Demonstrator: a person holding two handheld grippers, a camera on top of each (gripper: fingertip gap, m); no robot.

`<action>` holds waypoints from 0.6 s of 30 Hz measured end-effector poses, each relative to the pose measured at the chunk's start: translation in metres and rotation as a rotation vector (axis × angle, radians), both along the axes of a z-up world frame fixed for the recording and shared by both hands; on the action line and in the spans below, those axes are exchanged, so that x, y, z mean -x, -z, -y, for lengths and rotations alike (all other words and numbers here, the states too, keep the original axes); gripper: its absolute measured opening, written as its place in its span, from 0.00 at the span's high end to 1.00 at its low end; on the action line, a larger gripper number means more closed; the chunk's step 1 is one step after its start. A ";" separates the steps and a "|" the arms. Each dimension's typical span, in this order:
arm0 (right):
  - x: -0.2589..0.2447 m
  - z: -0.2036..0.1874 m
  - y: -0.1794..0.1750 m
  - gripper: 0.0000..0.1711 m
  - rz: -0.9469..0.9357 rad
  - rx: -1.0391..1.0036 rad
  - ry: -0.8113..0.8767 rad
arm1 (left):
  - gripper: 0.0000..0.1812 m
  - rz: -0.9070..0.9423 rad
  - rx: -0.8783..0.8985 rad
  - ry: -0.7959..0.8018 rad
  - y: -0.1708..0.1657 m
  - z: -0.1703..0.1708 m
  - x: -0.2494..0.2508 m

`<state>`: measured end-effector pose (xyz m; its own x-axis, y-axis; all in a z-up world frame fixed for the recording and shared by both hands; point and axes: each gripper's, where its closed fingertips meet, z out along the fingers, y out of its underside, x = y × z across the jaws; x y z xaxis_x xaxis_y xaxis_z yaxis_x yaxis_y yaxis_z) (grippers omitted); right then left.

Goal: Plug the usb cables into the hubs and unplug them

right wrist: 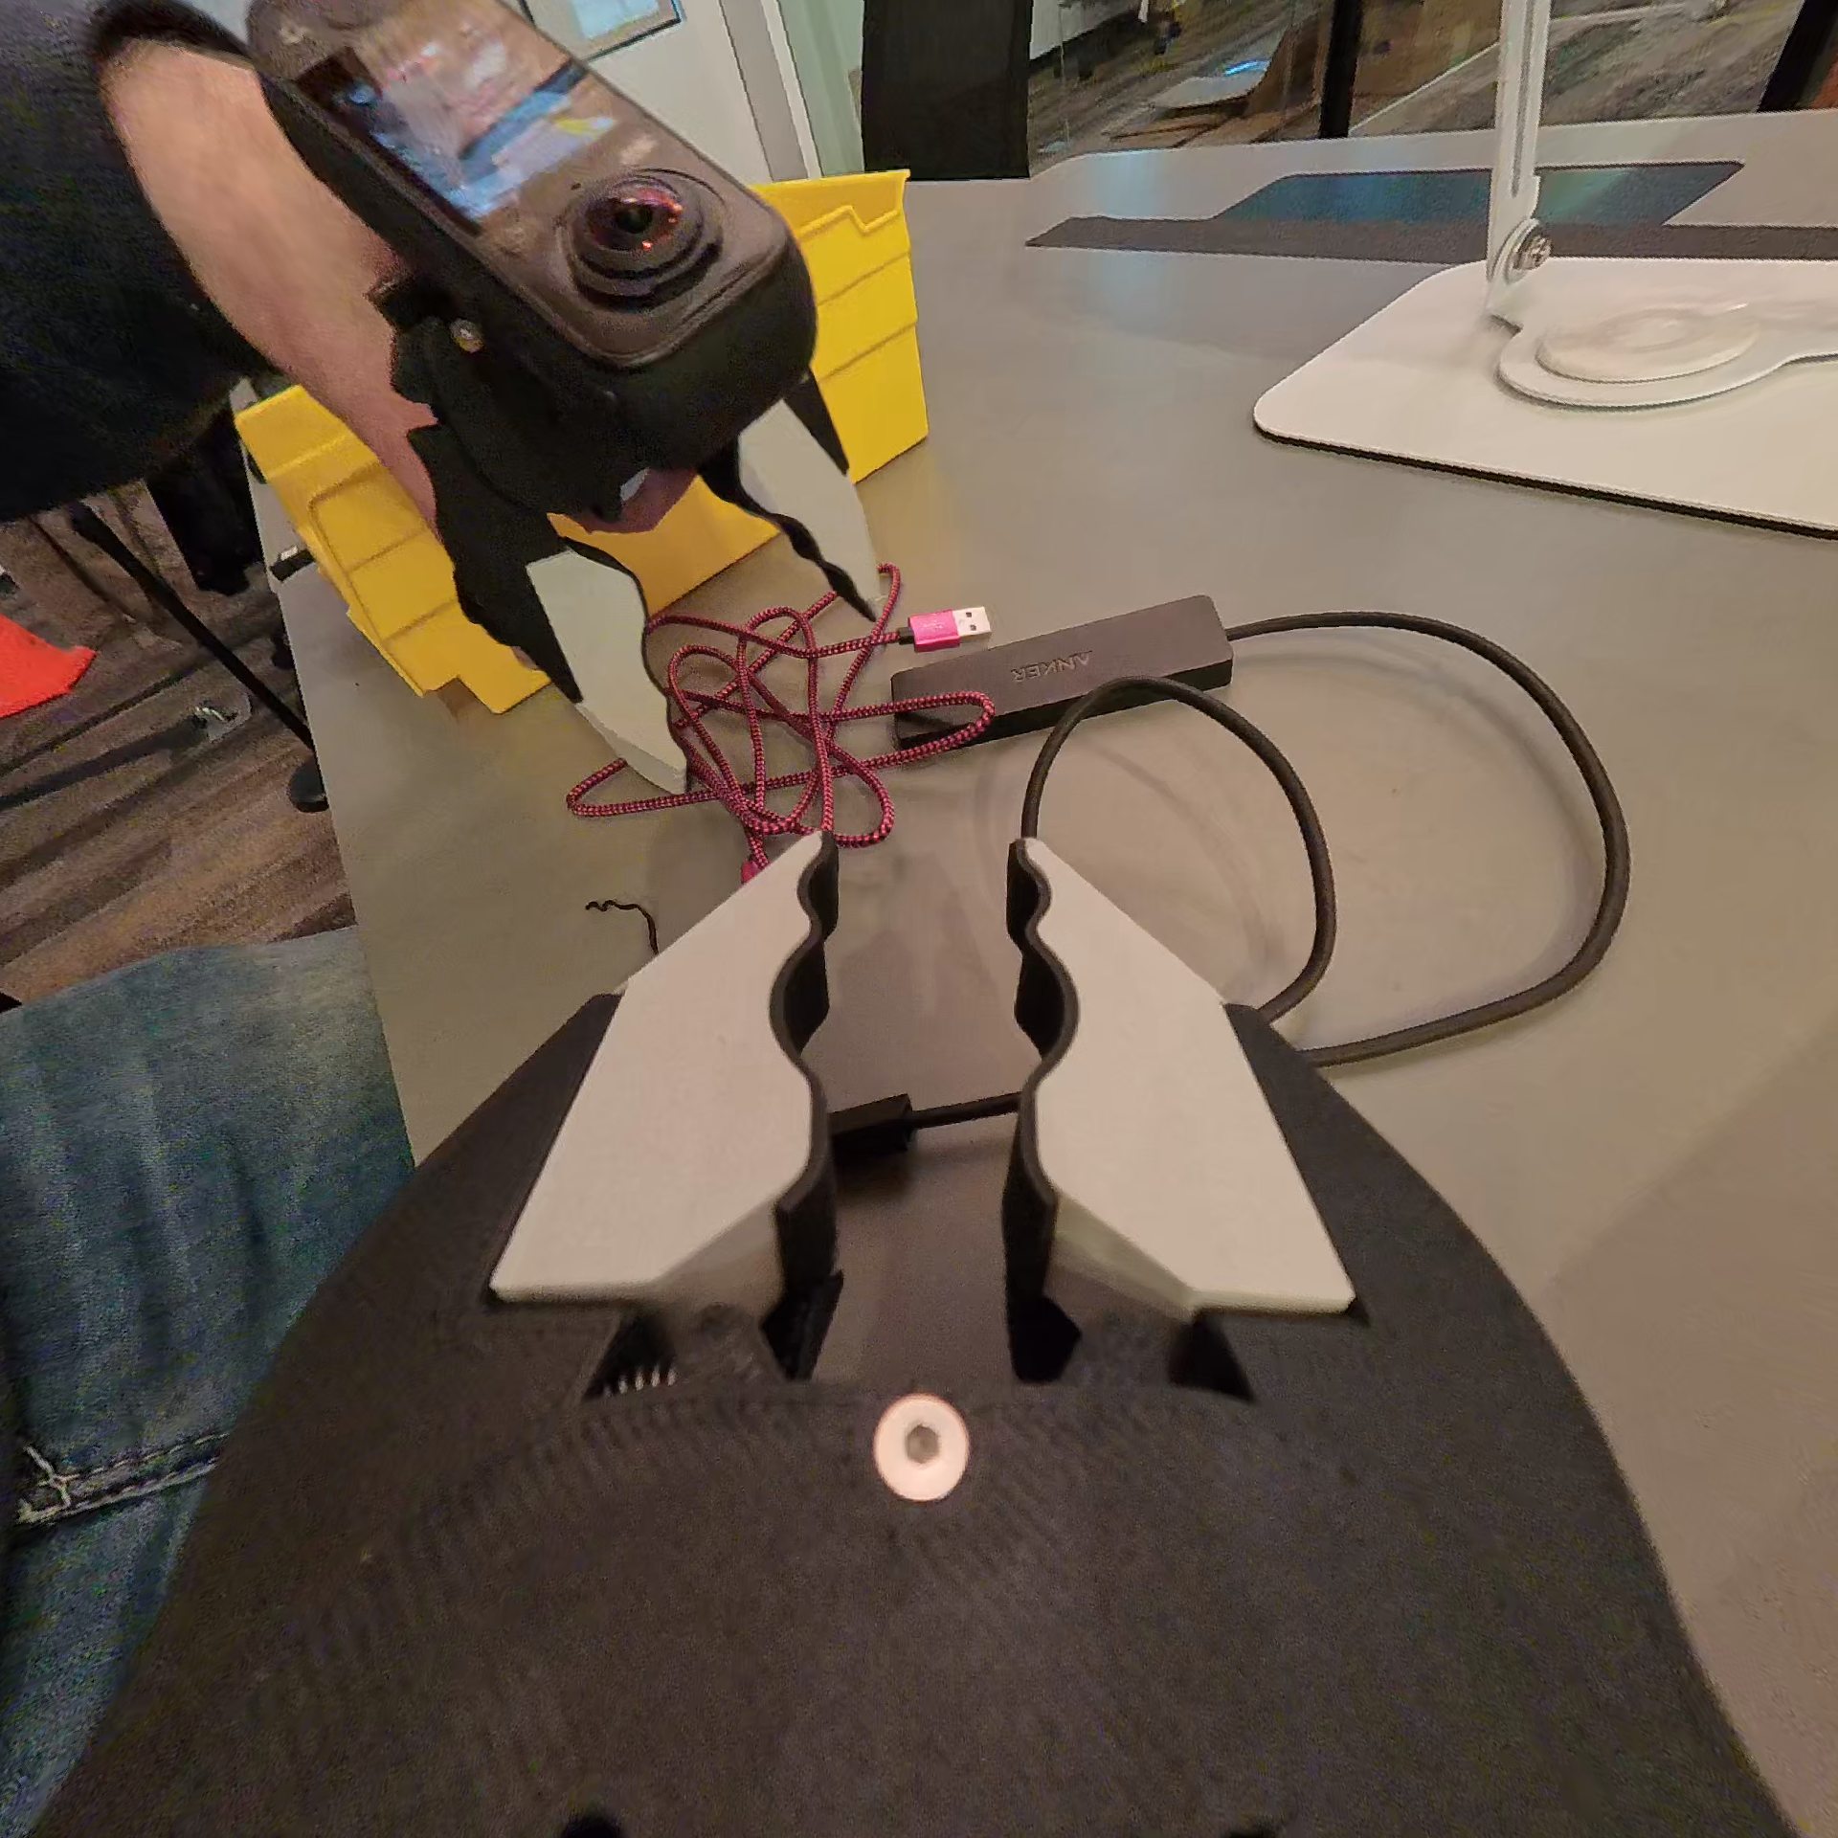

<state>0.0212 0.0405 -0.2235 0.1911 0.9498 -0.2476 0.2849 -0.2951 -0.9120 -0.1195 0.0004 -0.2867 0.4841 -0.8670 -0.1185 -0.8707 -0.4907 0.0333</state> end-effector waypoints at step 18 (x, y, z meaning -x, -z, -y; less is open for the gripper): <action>0.000 0.001 -0.001 0.81 -0.007 0.008 -0.010 | 0.95 -0.061 -0.110 0.071 -0.008 -0.043 0.027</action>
